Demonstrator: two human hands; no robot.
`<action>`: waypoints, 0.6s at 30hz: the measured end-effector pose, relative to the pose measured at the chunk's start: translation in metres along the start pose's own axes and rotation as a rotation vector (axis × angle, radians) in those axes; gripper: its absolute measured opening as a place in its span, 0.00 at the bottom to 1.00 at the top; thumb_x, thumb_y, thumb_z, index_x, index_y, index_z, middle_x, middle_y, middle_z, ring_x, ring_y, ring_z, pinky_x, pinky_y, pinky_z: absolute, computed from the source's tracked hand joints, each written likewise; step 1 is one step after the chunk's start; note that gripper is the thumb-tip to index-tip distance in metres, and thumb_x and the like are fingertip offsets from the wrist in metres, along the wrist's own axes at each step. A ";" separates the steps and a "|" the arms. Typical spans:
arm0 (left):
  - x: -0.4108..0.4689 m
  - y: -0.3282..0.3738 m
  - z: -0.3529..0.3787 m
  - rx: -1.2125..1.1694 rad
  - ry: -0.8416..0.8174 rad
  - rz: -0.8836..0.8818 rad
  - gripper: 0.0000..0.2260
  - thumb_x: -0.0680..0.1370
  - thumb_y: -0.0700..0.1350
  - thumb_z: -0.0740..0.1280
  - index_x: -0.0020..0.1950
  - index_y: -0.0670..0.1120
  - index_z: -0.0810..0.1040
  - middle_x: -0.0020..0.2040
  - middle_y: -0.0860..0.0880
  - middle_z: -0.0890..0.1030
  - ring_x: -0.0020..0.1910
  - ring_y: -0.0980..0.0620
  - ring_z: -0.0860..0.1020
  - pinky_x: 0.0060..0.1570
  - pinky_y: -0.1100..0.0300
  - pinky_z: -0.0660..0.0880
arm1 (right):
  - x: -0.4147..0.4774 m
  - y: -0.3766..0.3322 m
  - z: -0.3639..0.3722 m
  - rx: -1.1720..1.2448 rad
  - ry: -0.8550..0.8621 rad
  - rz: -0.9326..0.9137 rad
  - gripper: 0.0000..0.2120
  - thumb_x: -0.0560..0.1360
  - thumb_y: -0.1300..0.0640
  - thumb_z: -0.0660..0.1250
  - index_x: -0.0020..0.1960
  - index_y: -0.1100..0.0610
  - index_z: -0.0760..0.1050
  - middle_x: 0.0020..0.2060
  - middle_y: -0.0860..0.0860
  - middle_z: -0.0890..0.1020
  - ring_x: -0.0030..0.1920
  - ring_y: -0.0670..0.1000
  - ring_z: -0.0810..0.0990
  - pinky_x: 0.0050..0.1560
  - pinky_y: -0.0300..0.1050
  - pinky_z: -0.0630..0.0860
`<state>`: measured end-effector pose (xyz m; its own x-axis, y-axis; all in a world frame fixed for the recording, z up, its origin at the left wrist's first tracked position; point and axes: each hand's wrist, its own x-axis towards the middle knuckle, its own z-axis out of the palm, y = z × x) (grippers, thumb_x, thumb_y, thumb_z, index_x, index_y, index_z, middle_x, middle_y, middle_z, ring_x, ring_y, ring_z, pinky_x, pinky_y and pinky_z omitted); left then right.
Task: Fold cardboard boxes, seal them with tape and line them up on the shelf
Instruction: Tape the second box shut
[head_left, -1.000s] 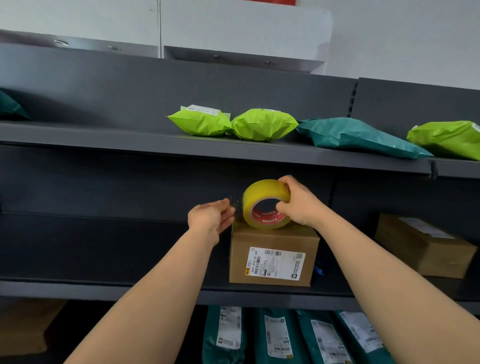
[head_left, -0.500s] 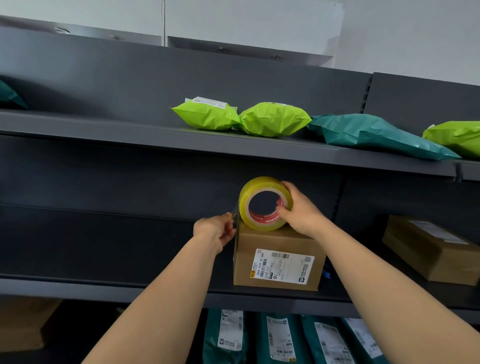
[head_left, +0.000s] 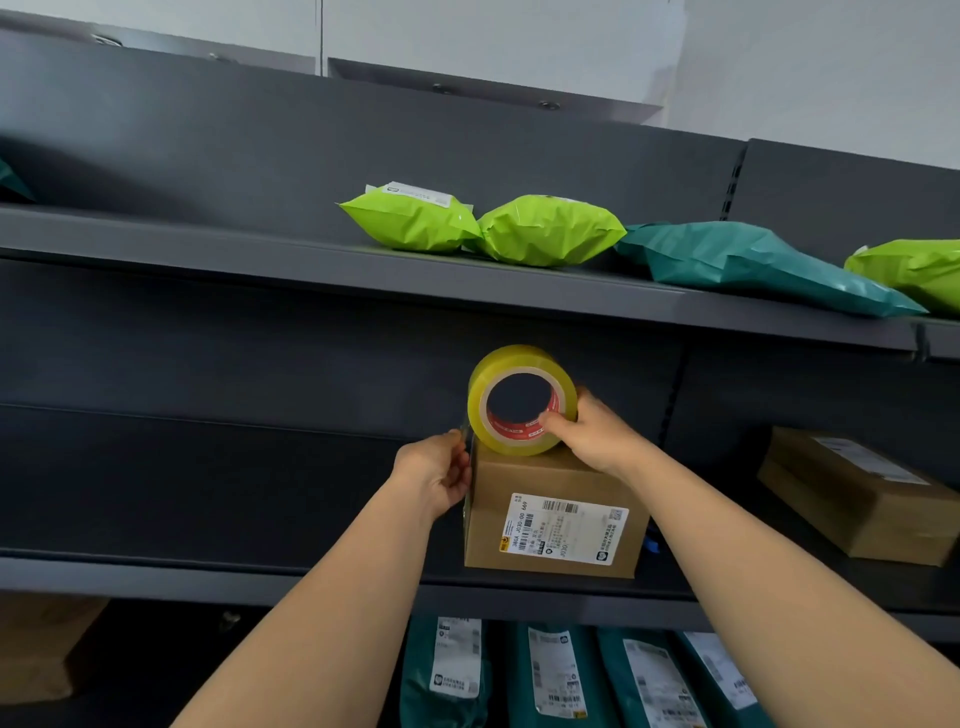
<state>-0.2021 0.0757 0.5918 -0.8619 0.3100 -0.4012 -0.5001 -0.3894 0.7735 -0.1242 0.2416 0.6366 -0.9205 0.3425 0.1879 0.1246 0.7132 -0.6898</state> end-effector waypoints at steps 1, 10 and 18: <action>0.000 0.001 0.000 -0.005 -0.003 -0.005 0.05 0.79 0.42 0.67 0.44 0.44 0.76 0.35 0.49 0.77 0.35 0.55 0.75 0.34 0.58 0.74 | 0.001 0.002 -0.001 0.006 -0.001 0.010 0.18 0.80 0.47 0.61 0.67 0.52 0.67 0.57 0.49 0.75 0.56 0.48 0.74 0.57 0.43 0.69; -0.001 0.001 0.005 -0.005 -0.011 0.007 0.07 0.80 0.41 0.67 0.42 0.45 0.74 0.35 0.49 0.76 0.34 0.55 0.74 0.35 0.60 0.73 | 0.006 0.013 -0.010 0.136 0.065 0.054 0.18 0.80 0.47 0.60 0.68 0.50 0.64 0.57 0.50 0.77 0.58 0.51 0.76 0.64 0.52 0.72; 0.006 -0.002 0.003 -0.016 -0.007 0.003 0.06 0.81 0.38 0.63 0.44 0.44 0.74 0.35 0.48 0.74 0.34 0.55 0.73 0.35 0.62 0.73 | 0.006 0.011 -0.007 0.078 0.087 0.064 0.17 0.80 0.50 0.59 0.68 0.50 0.63 0.55 0.51 0.77 0.53 0.49 0.76 0.54 0.46 0.72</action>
<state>-0.2061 0.0813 0.5889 -0.8627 0.3153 -0.3954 -0.4990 -0.4041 0.7666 -0.1261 0.2560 0.6358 -0.8757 0.4399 0.1990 0.1500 0.6396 -0.7539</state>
